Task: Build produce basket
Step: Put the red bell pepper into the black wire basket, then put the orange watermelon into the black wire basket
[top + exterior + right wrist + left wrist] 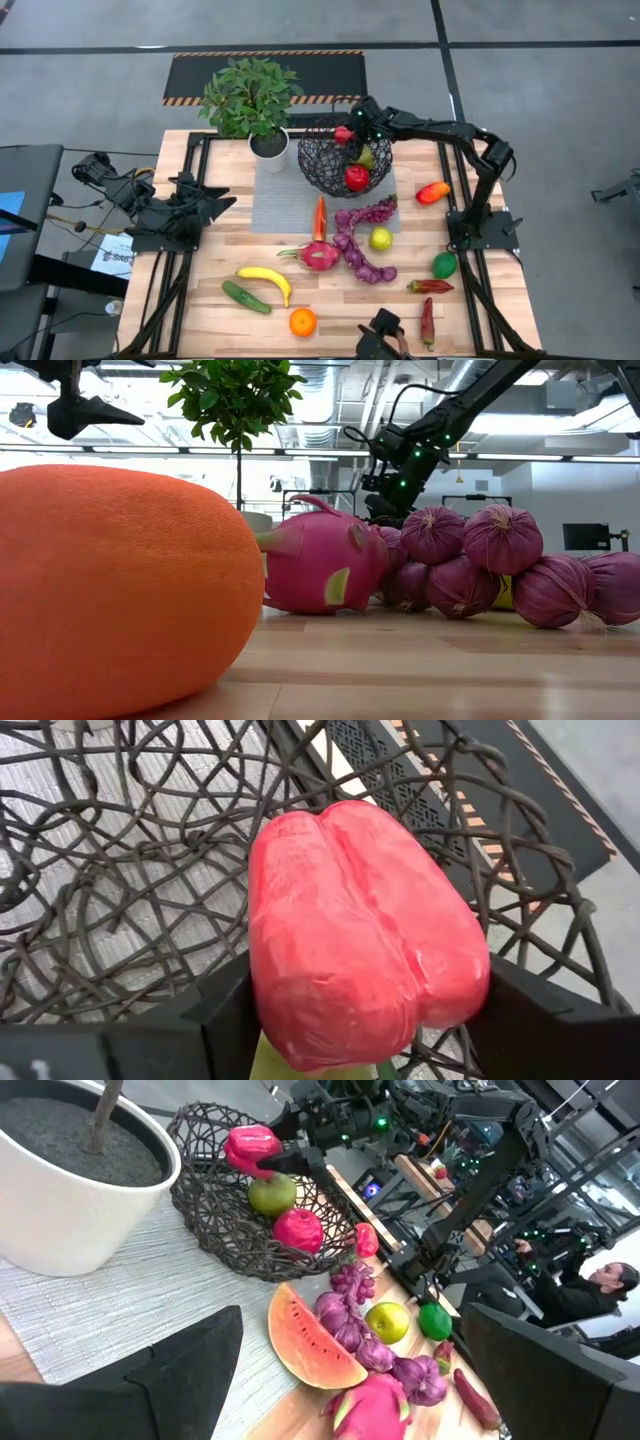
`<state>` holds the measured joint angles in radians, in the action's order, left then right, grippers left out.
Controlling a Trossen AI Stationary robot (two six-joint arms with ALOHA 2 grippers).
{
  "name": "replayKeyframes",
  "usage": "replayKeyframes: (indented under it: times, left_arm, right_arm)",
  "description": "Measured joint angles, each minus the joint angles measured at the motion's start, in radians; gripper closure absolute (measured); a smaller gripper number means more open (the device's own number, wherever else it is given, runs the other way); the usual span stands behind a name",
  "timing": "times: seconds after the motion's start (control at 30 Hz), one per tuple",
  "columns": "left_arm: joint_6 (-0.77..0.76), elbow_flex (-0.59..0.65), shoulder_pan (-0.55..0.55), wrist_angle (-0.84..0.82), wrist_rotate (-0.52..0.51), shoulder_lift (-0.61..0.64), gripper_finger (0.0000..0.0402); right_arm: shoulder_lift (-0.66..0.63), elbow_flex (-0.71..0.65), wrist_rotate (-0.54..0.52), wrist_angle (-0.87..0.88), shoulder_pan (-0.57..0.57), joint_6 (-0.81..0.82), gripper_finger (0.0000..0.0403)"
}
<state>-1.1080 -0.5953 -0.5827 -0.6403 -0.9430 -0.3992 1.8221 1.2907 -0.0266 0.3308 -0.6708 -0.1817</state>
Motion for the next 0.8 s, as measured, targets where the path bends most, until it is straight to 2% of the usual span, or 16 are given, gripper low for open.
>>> replayKeyframes:
  times: [0.33,0.63,0.8]
  left_arm:
    - [0.000,0.000,0.000,0.002,0.000,0.000,0.0038]
    - [-0.014,0.000,0.000,0.002,0.001,0.000,0.0038]
    - [-0.019,0.000,0.000,0.003,0.001,0.000,0.0038]
  right_arm:
    - [0.000,0.000,0.000,0.006,0.000,-0.011,0.0052]
    - [0.000,0.003,-0.022,0.017,-0.006,-0.016,0.0046]
    - [-0.002,0.117,-0.023,0.188,-0.001,-0.029,0.0048]
